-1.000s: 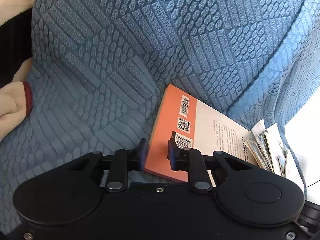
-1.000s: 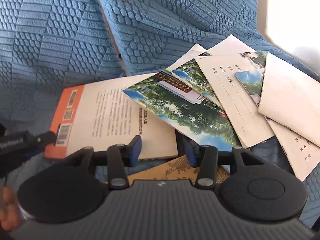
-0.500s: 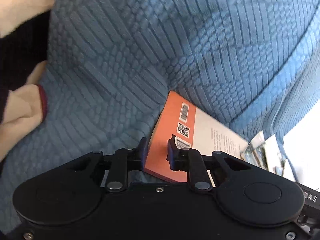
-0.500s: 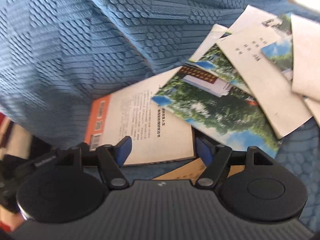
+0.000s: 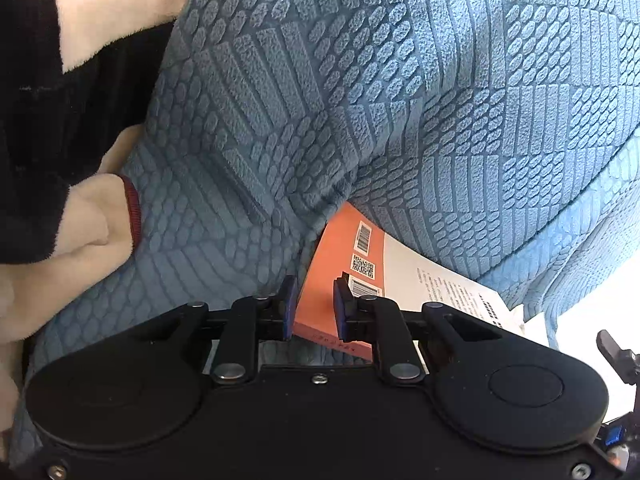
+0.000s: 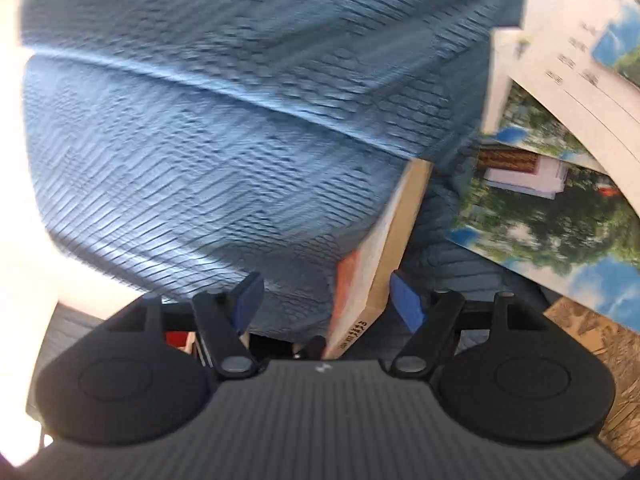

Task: Organize objects
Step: 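Close the left gripper on the orange book's edge while the right gripper grips its spine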

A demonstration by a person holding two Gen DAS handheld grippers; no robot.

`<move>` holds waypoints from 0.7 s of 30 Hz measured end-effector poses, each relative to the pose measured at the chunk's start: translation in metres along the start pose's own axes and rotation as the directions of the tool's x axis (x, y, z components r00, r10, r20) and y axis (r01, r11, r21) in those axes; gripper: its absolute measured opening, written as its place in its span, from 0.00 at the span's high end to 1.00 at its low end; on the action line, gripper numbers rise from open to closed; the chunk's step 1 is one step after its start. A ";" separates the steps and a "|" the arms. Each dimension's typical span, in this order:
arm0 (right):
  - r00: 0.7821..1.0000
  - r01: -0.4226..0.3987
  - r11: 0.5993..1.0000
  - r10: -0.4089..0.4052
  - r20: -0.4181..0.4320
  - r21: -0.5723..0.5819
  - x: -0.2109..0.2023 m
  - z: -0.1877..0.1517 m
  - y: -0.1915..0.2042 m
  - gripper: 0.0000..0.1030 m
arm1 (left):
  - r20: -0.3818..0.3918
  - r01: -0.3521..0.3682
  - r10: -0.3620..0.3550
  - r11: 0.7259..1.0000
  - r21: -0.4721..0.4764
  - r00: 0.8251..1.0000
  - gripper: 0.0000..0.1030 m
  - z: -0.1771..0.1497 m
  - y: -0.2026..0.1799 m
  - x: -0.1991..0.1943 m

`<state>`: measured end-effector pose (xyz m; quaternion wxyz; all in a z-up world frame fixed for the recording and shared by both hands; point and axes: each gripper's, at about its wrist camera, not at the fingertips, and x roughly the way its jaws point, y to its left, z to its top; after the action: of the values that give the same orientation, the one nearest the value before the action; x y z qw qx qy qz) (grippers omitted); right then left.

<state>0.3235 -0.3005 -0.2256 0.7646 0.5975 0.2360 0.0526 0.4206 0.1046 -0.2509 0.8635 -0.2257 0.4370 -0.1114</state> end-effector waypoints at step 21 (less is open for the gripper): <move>0.998 -0.051 0.998 0.050 -0.048 -0.028 0.027 -0.009 0.034 0.30 | -0.047 0.350 -0.439 0.772 -0.530 0.897 0.49 -0.046 0.015 -0.002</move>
<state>0.3503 -0.2728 -0.2030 0.7659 0.5904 0.2382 0.0894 0.3819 0.1051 -0.2804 0.6899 -0.5220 0.4644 -0.1897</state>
